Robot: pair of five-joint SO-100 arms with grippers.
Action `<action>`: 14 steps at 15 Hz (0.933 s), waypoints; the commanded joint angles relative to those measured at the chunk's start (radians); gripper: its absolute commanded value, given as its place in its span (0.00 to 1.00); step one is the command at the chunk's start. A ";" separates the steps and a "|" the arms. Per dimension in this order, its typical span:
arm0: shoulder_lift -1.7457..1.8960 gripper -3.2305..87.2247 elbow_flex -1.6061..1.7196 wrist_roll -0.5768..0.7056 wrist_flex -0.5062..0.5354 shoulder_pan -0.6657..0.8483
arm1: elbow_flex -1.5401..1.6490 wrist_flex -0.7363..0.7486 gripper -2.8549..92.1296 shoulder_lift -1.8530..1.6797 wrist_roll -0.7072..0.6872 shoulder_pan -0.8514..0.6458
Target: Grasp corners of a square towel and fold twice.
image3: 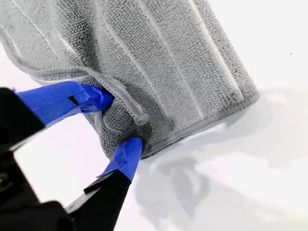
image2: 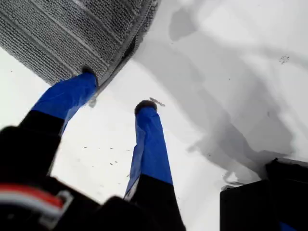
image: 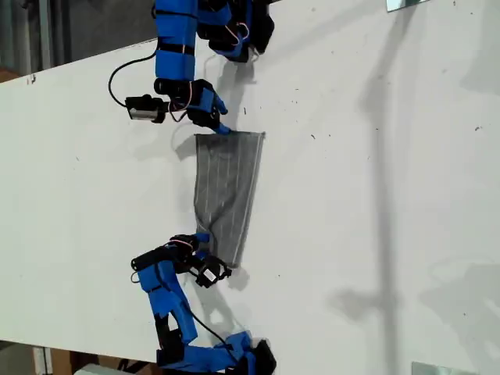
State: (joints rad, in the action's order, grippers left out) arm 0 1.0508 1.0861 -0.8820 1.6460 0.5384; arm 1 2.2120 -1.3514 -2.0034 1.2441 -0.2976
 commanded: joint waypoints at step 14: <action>0.592 0.25 0.393 0.025 0.046 0.236 | 0.032 0.043 0.31 -0.049 0.029 0.058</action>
State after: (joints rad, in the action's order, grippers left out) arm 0 1.5708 1.4726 -0.8667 1.6782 0.7593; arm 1 2.2457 -1.3208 -2.0064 1.2701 -0.2424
